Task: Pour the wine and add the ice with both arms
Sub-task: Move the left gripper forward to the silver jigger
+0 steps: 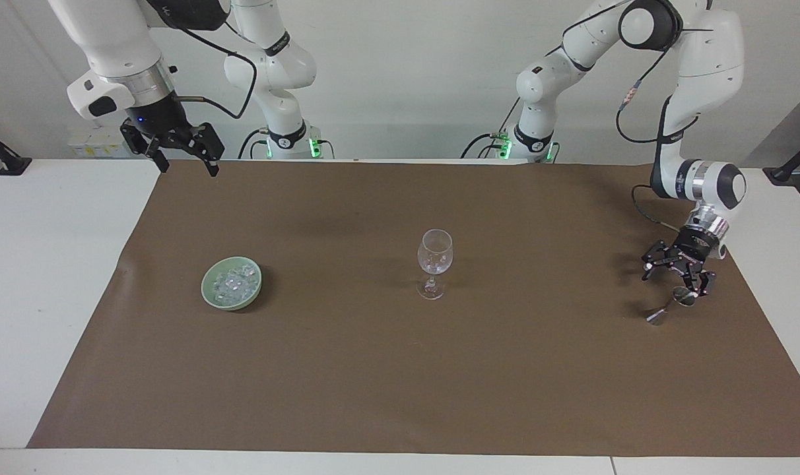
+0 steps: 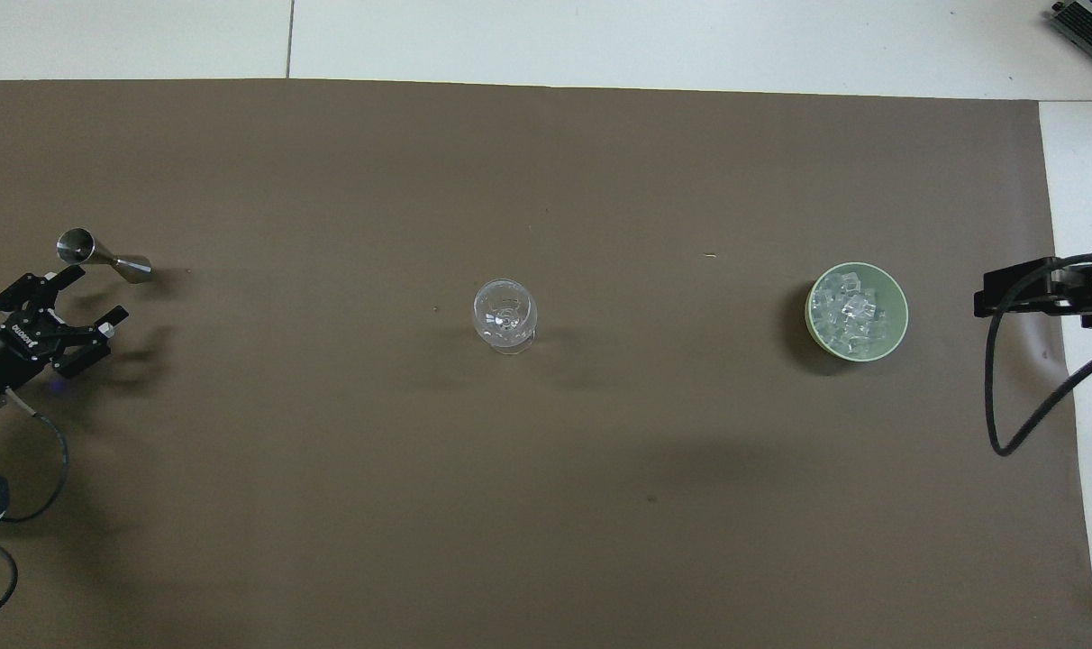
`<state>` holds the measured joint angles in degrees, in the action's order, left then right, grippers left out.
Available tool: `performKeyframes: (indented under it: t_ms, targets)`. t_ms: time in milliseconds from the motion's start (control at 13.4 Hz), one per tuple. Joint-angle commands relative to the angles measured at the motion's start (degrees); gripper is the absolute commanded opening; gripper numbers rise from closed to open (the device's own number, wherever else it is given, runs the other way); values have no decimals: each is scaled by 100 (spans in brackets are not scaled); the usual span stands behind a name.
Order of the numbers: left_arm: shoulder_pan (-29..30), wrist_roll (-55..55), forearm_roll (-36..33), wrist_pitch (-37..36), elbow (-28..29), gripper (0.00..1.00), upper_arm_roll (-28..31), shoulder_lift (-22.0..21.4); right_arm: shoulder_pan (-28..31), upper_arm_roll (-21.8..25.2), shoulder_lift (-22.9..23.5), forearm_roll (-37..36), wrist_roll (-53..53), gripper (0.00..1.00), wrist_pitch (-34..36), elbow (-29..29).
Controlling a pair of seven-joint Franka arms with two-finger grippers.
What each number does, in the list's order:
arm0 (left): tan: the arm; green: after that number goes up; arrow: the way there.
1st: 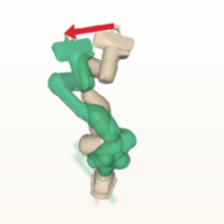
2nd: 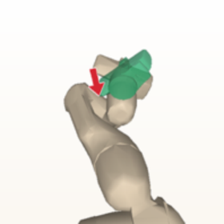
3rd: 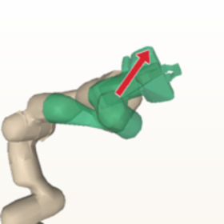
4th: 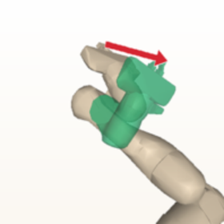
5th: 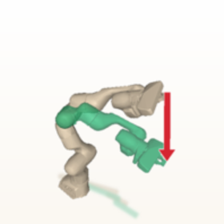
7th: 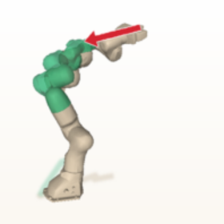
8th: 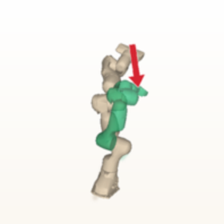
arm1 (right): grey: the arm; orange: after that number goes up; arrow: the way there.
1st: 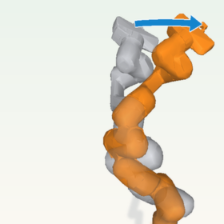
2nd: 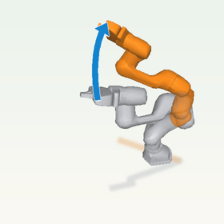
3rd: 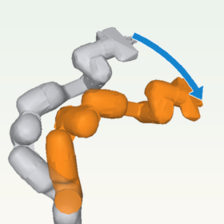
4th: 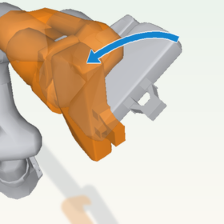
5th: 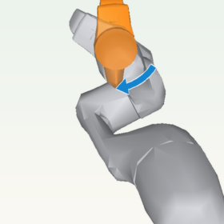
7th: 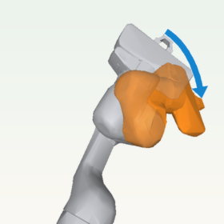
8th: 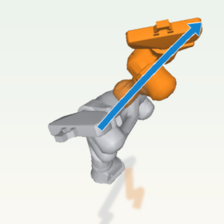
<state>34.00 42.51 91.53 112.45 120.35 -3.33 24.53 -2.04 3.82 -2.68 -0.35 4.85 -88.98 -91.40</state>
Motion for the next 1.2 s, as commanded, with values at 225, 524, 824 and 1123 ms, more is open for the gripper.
performKeyframes:
  t_ms: [225,524,824,1123]
  targets:
    - [-192,-208,479,58,5,100,43,113,28,-5,-110,114,-133,100,38,-106]
    - [-263,-208,699,75,-21,100,43,122,28,-5,-110,114,-133,100,38,-106]
    - [-315,-479,699,102,-56,100,43,139,28,-5,-110,114,-133,100,38,-106]
    - [-324,-612,717,163,-74,100,43,139,28,-5,-110,114,-133,100,38,-106]
